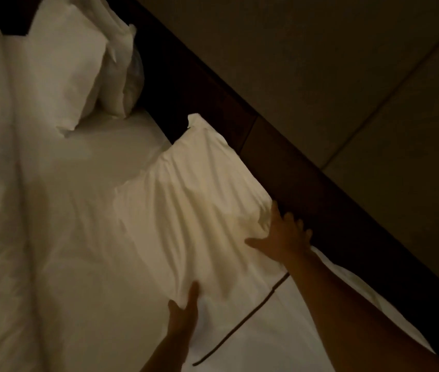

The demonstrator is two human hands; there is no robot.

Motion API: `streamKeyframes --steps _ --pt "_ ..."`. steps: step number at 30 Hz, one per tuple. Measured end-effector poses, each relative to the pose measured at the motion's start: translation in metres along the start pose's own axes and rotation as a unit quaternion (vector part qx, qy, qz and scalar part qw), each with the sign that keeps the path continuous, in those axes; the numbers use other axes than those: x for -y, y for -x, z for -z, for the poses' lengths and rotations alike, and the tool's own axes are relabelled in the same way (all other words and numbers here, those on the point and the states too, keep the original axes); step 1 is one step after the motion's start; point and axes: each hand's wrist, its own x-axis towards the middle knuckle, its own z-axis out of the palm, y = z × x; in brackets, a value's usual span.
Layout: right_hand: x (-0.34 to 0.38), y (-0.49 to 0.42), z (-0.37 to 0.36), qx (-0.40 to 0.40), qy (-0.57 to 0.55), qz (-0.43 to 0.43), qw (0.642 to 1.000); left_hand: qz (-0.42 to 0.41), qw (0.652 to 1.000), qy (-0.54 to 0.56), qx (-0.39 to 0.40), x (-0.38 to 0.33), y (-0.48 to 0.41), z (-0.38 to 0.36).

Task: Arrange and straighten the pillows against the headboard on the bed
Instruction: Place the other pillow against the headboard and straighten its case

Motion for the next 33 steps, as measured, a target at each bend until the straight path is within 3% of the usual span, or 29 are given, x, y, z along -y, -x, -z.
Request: streamKeyframes --steps 3,10,13,17,21,24,29,33 --pt "-0.007 -0.003 -0.006 0.072 -0.104 0.0 0.992 -0.007 0.998 0.063 0.015 0.0 -0.006 -0.005" --pt "-0.006 0.009 0.023 0.049 -0.139 0.046 0.988 -0.042 0.989 0.139 0.029 0.006 0.01 -0.008" --pt "-0.006 0.024 0.062 0.047 -0.132 0.088 0.986 -0.02 0.987 0.157 0.036 -0.008 0.025 -0.017" --pt "0.002 0.054 0.125 -0.002 -0.079 0.156 0.985 0.0 0.98 0.171 0.097 -0.034 0.046 -0.036" --pt "0.01 0.079 0.159 -0.114 0.01 0.209 0.971 -0.011 0.969 0.15 0.195 -0.051 0.058 -0.071" --pt "-0.004 0.071 0.157 -0.154 0.018 0.169 0.973 -0.009 0.976 0.099 0.195 -0.062 0.05 -0.09" --pt "-0.042 0.046 0.081 -0.056 -0.019 0.058 0.997 -0.039 0.992 0.057 0.104 -0.038 0.006 -0.079" --pt "-0.048 0.04 0.039 -0.117 -0.019 0.034 0.992 -0.095 0.987 0.066 0.114 -0.023 -0.006 -0.082"
